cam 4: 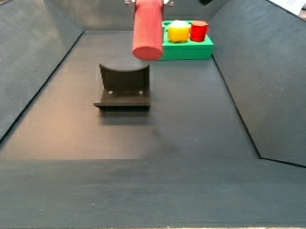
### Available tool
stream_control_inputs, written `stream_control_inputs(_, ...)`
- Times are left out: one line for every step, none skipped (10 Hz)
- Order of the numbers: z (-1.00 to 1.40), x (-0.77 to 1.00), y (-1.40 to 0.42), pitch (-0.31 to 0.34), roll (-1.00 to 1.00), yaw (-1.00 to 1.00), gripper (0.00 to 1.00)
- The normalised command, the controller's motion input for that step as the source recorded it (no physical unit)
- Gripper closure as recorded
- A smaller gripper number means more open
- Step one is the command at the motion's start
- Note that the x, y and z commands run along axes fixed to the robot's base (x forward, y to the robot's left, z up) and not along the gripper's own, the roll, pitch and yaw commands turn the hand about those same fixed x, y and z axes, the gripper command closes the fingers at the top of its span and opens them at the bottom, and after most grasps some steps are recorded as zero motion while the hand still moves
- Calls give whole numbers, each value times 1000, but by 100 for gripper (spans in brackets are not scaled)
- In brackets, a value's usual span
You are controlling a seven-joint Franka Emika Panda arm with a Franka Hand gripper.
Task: Pick up the oval object. Move up. Place the oval object on the fixture. Regrasp the oval object. Move to above the board. Insert the oval object.
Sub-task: Place the oval object on the fixture.
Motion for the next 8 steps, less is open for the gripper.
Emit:
stream_control_inputs(-9,822,36,136,-1000,-79,100)
stream_control_inputs(-15,707,38,141,-1000,-97,100)
stream_control_inputs(-17,626,41,144,-1000,-114,100)
stream_control_inputs(-18,544,40,147,-1000,-135,100)
stream_control_inputs(-19,468,40,148,-1000,-160,100)
stream_control_inputs(-16,369,45,149,-1000,-205,100)
stream_control_inputs(-18,300,46,120,-831,-208,100)
stream_control_inputs(-20,236,49,86,-653,-208,100)
